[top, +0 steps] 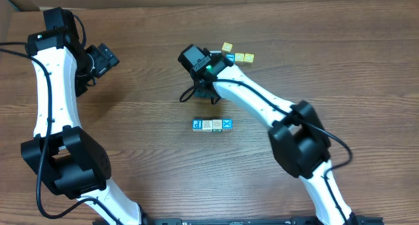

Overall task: Flip 5 blocks
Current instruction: 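Grasp the ice-cream '4' block with the right gripper and lift, then carry the block to the right end of the row and set it down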

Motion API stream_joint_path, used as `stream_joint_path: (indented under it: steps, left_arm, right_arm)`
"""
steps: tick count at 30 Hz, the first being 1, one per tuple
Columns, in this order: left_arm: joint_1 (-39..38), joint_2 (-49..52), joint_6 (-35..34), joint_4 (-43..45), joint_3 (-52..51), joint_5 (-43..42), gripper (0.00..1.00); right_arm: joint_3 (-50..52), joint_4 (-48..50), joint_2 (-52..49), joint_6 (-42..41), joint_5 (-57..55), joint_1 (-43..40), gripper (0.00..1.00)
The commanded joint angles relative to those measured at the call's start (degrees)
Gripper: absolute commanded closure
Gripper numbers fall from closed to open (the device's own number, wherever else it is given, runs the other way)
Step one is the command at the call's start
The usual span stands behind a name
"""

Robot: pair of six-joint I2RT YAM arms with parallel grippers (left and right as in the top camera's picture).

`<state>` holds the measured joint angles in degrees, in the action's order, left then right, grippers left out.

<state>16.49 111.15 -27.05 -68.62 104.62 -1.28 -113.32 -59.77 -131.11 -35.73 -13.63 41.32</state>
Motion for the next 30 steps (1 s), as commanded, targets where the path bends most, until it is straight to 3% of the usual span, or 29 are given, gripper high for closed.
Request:
stream_joint_path:
  steps: [1, 12, 18, 30]
  left_arm:
    - [-0.4, -0.6, 0.2, 0.0, 0.9, 0.2, 0.00]
    - [-0.4, -0.6, 0.2, 0.0, 0.9, 0.2, 0.00]
    - [-0.4, -0.6, 0.2, 0.0, 0.9, 0.2, 0.00]
    - [-0.4, -0.6, 0.2, 0.0, 0.9, 0.2, 0.00]
  right_arm:
    - [-2.7, -3.0, 10.0, 0.4, -0.5, -1.7, 0.66]
    - [-1.1, -22.0, 14.9, 3.0, 6.9, -9.0, 0.71]
    - [4.4, -20.5, 14.9, 2.9, 6.9, -9.6, 0.71]
    - [21.4, -8.3, 14.9, 3.1, 13.6, -9.5, 0.71]
